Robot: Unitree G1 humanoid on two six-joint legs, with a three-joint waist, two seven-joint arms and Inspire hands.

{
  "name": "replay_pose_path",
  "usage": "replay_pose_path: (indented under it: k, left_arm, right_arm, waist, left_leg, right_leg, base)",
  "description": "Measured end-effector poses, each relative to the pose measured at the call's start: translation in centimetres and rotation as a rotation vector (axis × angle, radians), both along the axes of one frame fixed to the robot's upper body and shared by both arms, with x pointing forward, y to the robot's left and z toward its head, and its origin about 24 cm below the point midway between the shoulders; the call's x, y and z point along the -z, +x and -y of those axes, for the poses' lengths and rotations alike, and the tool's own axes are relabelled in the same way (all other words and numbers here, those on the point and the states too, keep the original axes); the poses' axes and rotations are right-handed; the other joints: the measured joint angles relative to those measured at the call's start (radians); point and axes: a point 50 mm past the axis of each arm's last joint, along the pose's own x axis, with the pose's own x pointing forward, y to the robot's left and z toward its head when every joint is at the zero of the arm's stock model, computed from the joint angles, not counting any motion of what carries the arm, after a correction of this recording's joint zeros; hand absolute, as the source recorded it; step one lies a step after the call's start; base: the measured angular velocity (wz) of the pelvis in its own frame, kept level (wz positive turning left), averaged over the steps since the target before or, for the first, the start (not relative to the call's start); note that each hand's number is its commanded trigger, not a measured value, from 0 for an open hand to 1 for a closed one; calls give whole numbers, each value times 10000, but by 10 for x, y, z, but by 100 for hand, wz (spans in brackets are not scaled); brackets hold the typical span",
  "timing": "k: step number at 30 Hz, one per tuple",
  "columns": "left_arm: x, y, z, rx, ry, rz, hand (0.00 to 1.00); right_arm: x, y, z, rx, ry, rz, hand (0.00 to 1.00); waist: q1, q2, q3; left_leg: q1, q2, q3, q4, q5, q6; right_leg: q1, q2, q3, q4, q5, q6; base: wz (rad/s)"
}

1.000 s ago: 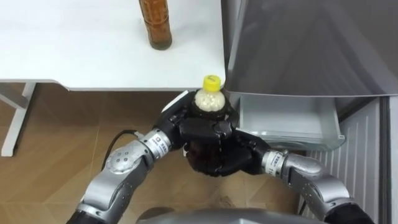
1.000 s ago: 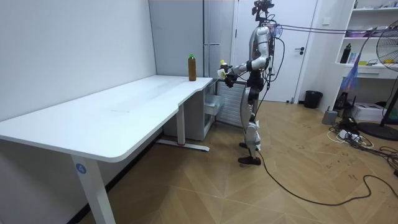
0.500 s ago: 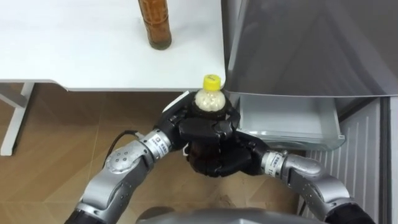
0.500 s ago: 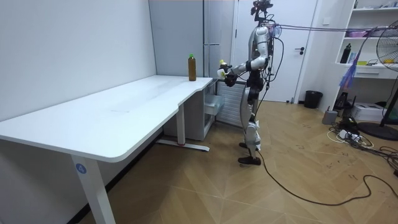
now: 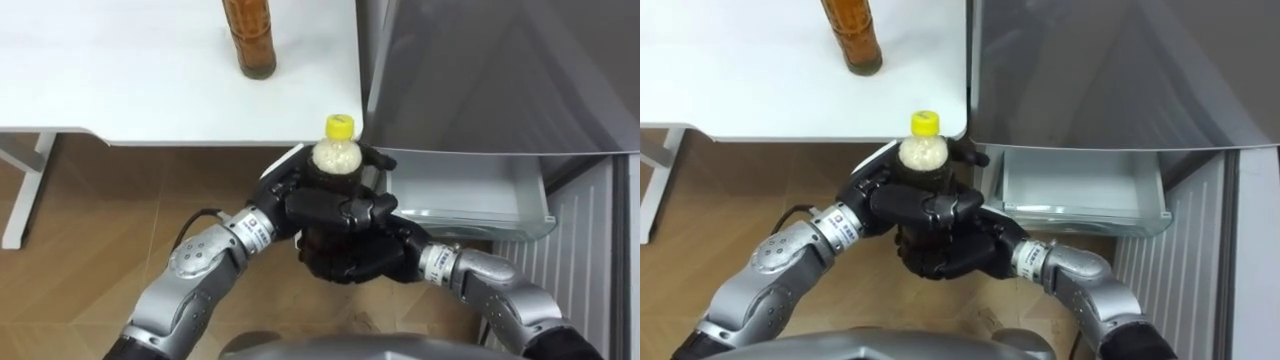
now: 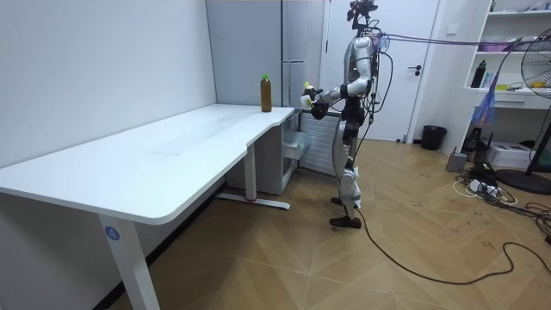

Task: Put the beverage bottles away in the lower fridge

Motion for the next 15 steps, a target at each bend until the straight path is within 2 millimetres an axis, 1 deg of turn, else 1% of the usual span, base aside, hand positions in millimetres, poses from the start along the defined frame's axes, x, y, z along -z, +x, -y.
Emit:
replay_pose_path:
  k: [3,15]
  left_arm:
    - [0,0,0,-8,35,-4,0]
    - [0,0,2,123,97,74,0]
  right_arm:
    - [1,-2,-4,-117,149,-91,100]
    - [0,-4,-7,-345,416,-173,100]
  waist:
    - [-7,0,0]
    - [1,27,6]
  left_leg:
    - [0,0,0,0,0,0]
    - [-8,0,0,0,0,0]
  right_leg:
    - [0,0,0,0,0,0]
    - [1,0,0,1,0,0]
  base:
    - [0]
    - [0]
